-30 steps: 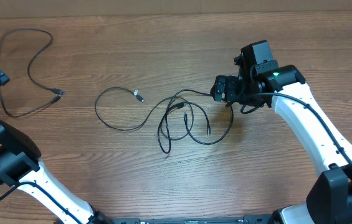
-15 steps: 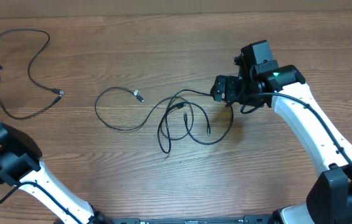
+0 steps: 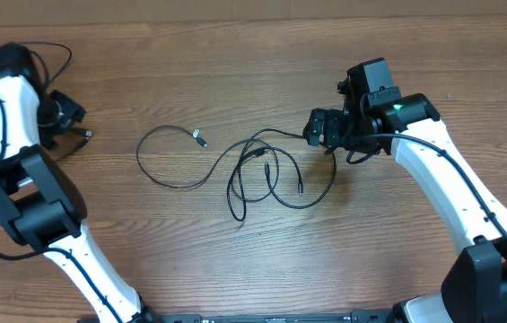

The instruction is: Untangle cables

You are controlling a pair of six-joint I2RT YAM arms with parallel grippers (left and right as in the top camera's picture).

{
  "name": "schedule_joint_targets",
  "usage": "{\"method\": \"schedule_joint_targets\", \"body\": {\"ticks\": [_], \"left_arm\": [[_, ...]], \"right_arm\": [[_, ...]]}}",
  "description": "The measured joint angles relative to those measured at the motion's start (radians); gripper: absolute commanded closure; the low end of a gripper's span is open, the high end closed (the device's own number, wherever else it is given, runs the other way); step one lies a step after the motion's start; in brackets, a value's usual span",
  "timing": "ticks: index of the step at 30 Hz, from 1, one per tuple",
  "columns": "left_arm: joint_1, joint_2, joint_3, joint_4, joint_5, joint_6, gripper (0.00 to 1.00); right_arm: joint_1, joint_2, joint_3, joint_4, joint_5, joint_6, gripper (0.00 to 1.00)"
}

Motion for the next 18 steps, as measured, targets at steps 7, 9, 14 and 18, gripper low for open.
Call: {"method": "schedule_joint_targets", "body": {"ticks": [7, 9, 14, 18], "left_arm": [[-0.028, 0.000, -0.115, 0.146, -0.073, -0.205, 0.00], [-0.028, 0.000, -0.128, 0.165, -0.080, -0.250, 0.00], [-0.028, 0.000, -0.170, 0.174, -0.094, -0.371, 0.00], [-0.028, -0.007, -0.233, 0.230, -0.123, -0.455, 0.02]], "right_arm": [[0.000, 0.000, 0.000, 0.000, 0.000, 0.000, 0.00], [0.000, 0.000, 0.000, 0.000, -0.001, 0.000, 0.00], [0.000, 0.000, 0.000, 0.000, 0.000, 0.000, 0.00], [0.000, 0.000, 0.000, 0.000, 0.000, 0.000, 0.00]]}}
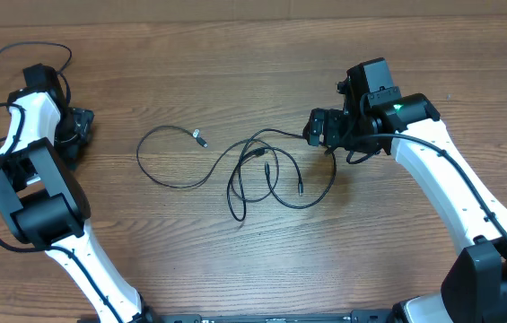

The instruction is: Untangle cables

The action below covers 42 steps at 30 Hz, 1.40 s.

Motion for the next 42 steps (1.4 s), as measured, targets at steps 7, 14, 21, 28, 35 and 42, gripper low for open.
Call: {"method": "schedule_joint_targets", "body": {"ticks": [7, 14, 21, 28, 35, 42], "left_arm": [[-0.001, -0.032, -0.074, 0.074, -0.068, -0.049, 0.52], [-0.001, -0.041, -0.092, 0.069, -0.080, 0.078, 0.82], [-0.001, -0.048, -0.091, -0.060, -0.083, 0.477, 0.77], [-0.001, -0.072, -0.129, -0.127, -0.100, 0.824, 0.57], [-0.004, -0.085, -0.171, -0.187, -0.204, 0.922, 0.51], [0.004, -0.083, -0.176, -0.261, -0.255, 0.887, 0.46]], "right_arm": [[0.000, 0.000, 0.000, 0.000, 0.000, 0.000, 0.00], [0.000, 0.000, 0.000, 0.000, 0.000, 0.000, 0.00], [0.000, 0.000, 0.000, 0.000, 0.000, 0.000, 0.00], [0.000, 0.000, 0.000, 0.000, 0.000, 0.000, 0.00], [0.000, 0.000, 0.000, 0.000, 0.000, 0.000, 0.00], [0.000, 0.000, 0.000, 0.000, 0.000, 0.000, 0.00]]}}
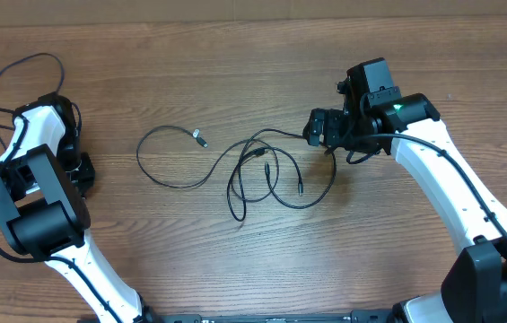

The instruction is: Untangle cables

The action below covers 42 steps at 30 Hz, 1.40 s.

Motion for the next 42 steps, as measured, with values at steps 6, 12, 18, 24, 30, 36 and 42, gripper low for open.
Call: {"method": "schedule_joint_targets", "body": {"ticks": [6, 12, 18, 24, 30, 36, 42], "left_arm": [[0.009, -0.032, 0.012, 0.026, 0.036, -0.055, 0.38], [0.009, -0.143, 0.045, 0.132, 0.155, -0.134, 0.52], [0.009, -0.151, 0.055, 0.213, 0.197, -0.227, 0.51], [0.016, -0.087, 0.053, 0.262, 0.209, -0.260, 0.51], [0.032, -0.027, 0.043, 0.269, 0.212, -0.268, 0.57], [0.050, 0.006, 0.048, 0.247, 0.215, -0.267, 0.92], [0.074, 0.020, 0.060, 0.138, 0.151, -0.254, 0.92]], "right_arm": [[0.000, 0.000, 0.000, 0.000, 0.000, -0.001, 0.00], [0.000, 0.000, 0.000, 0.000, 0.000, 0.000, 0.00], [0.000, 0.000, 0.000, 0.000, 0.000, 0.000, 0.00], [0.000, 0.000, 0.000, 0.000, 0.000, 0.000, 0.00], [0.000, 0.000, 0.000, 0.000, 0.000, -0.001, 0.00], [0.000, 0.000, 0.000, 0.000, 0.000, 0.000, 0.00], [0.000, 0.000, 0.000, -0.001, 0.000, -0.001, 0.00]]}}
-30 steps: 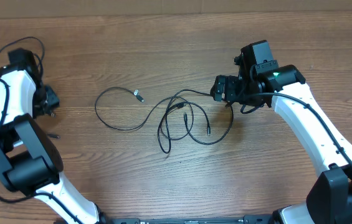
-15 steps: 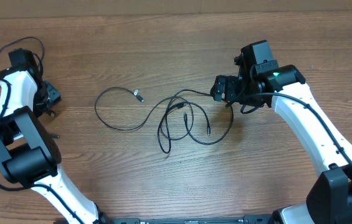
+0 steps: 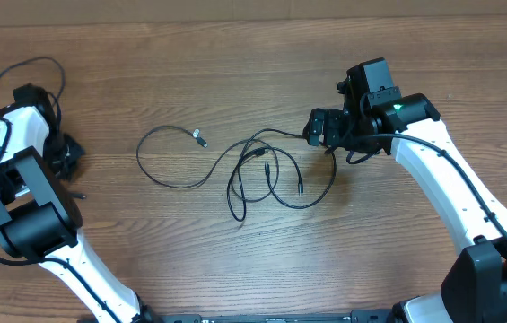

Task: Untangle cables
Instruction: 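Swing the left gripper right over the center cable pile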

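Note:
Thin black cables lie on the wooden table [image 3: 235, 260]. One open loop [image 3: 150, 170] ends in a small connector [image 3: 199, 138]. To its right, several loops cross in a tangle [image 3: 262, 175]. My right gripper [image 3: 316, 130] sits at the tangle's right end; a strand runs straight into its fingers, so it looks shut on it. At the far left edge my left gripper [image 3: 66, 154] is well away from the cables, and its jaws are too dark to read.
The left arm's own wiring [image 3: 24, 67] curls above its wrist at the table's far left. The right arm [image 3: 450, 193] slants across the right side. Bare wood lies in front of and behind the cables.
The left gripper has shifted a little back and to the left, near the table's left edge. The right gripper and the cables are unchanged.
The left gripper was first at the far left, level with the loop. Then it was slightly nearer the loop, then lower toward the front, and now a little back again. The right gripper stayed at the tangle's right end and the cables never moved.

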You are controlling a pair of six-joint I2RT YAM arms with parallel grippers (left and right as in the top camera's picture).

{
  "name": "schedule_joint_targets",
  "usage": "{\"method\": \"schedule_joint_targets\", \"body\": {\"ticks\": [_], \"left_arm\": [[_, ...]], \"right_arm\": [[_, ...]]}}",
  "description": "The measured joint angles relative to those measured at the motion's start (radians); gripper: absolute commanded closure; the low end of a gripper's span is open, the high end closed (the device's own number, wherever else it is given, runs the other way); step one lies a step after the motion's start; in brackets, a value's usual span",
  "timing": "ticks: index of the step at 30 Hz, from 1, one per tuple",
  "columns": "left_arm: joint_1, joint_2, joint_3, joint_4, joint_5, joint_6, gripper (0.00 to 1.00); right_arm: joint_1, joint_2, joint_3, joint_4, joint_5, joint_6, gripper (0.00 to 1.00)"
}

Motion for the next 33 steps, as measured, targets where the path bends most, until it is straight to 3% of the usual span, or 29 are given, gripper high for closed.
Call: {"method": "schedule_joint_targets", "body": {"ticks": [5, 9, 13, 22, 23, 25, 26, 33], "left_arm": [[0.065, 0.014, 0.000, -0.087, -0.074, 0.003, 0.94], [0.135, 0.016, 0.002, -0.125, -0.040, 0.008, 0.85], [0.193, 0.040, 0.080, -0.228, 0.122, 0.063, 0.56], [0.159, 0.064, 0.499, -0.535, 0.477, 0.150, 0.52], [0.147, 0.064, 0.520, -0.559, 0.518, 0.162, 0.46], [0.117, 0.064, 0.537, -0.602, 0.604, 0.197, 0.25], [0.098, 0.064, 0.537, -0.621, 0.653, 0.219, 0.21], [-0.051, 0.064, 0.535, -0.692, 0.813, 0.296, 0.20]], "right_arm": [[0.000, 0.000, 0.000, 0.000, 0.000, 0.000, 0.00], [0.000, 0.000, 0.000, 0.001, 0.000, 0.000, 0.00], [0.000, 0.000, 0.000, 0.001, 0.000, 0.001, 0.00], [0.000, 0.000, 0.000, 0.001, 0.000, 0.000, 0.00], [0.000, 0.000, 0.000, 0.000, 0.000, 0.000, 0.00], [0.000, 0.000, 0.000, 0.000, 0.000, 0.000, 0.00], [0.000, 0.000, 0.000, 0.000, 0.000, 0.000, 0.00], [0.000, 0.000, 0.000, 0.001, 0.000, 0.001, 0.00]]}}
